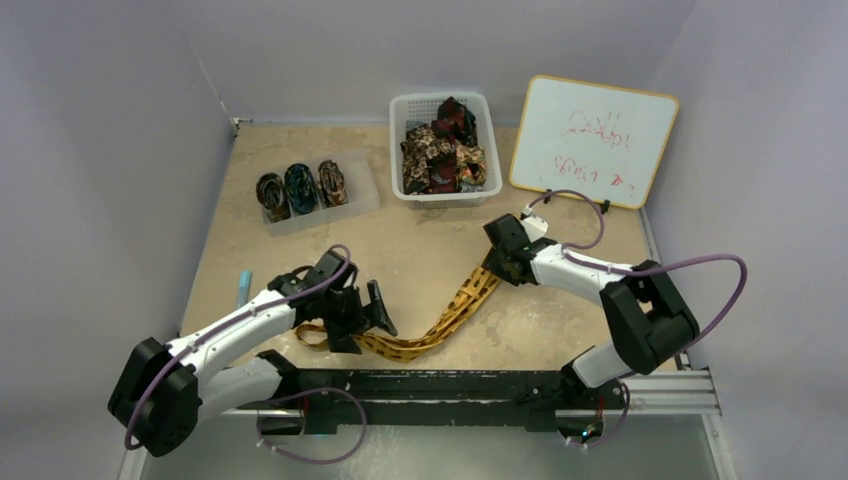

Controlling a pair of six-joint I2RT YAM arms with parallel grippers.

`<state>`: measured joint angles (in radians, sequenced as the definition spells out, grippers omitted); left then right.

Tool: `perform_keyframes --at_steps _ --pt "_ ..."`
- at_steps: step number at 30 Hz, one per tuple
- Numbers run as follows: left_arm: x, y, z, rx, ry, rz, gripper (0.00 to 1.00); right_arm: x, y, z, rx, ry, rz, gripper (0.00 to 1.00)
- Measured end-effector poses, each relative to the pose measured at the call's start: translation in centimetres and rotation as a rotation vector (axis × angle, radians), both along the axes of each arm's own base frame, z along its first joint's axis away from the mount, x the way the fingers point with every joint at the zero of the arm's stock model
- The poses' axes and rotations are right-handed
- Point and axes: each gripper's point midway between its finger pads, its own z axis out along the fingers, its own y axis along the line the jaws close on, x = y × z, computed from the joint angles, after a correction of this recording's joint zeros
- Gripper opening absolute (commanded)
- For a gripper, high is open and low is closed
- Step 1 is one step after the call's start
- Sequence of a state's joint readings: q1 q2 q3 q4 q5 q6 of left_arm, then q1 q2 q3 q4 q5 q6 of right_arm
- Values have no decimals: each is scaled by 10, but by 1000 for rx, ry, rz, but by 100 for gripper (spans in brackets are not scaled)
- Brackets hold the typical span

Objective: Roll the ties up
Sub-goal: Flatten out the tie at the center of the board.

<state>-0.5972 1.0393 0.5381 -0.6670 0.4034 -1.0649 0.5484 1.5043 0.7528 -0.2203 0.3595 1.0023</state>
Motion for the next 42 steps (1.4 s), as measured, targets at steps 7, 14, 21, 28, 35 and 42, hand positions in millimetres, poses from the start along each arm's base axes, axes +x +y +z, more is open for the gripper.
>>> perform_keyframes --at_steps 7,14,21,28,35,42 --pt "-2 5 -28 87 20 14 93 10 1 -3 -22 -18 10 25" --pt "3 3 -39 119 50 30 84 13 2 -3 -23 -29 18 12" --pt "11 1 -42 119 20 43 46 15 4 -4 -7 -45 20 0" --pt "25 4 -48 161 -39 53 14 9 -1 -3 15 -55 -13 0" --pt "67 -20 -28 112 -201 -8 0 5 -43 11 53 -83 -177 0" --pt "132 -69 16 52 -536 -143 0 2 -103 41 119 -226 -395 29"
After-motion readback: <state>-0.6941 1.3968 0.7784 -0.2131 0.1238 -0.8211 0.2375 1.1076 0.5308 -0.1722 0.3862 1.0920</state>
